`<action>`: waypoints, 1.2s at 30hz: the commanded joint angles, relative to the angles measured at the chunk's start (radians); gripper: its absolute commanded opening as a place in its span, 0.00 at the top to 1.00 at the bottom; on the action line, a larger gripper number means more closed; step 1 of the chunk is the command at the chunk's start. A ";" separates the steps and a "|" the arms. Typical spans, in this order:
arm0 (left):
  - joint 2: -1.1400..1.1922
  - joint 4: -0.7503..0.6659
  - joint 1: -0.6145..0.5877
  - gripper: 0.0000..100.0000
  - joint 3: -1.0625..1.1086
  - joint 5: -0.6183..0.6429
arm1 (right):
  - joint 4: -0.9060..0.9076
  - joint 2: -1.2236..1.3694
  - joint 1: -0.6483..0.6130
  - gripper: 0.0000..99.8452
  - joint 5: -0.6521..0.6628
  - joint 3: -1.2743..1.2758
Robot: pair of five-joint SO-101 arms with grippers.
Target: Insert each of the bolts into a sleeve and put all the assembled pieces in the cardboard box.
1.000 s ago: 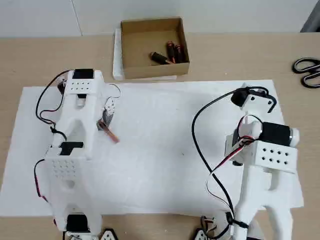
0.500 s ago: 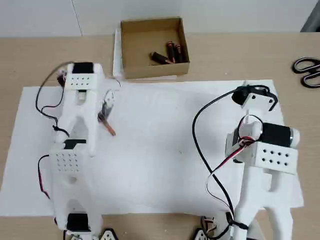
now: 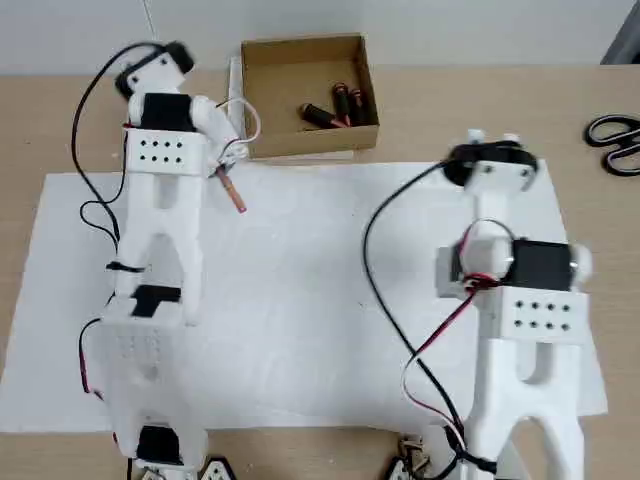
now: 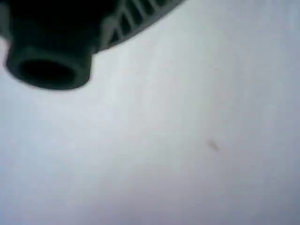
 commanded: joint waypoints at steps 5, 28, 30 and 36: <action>-0.307 0.011 0.006 0.99 -0.059 -0.097 | 0.122 -0.033 -0.194 1.00 -0.095 -0.210; -1.158 0.011 0.141 0.99 0.499 -0.299 | 0.148 -0.533 -0.398 1.00 -0.091 0.041; -1.274 -0.005 0.140 0.99 0.651 -0.301 | 0.143 -0.572 -0.398 1.00 -0.095 0.097; -1.649 -0.204 0.137 0.99 1.116 -0.301 | 0.015 -0.654 -0.394 1.00 -0.095 0.250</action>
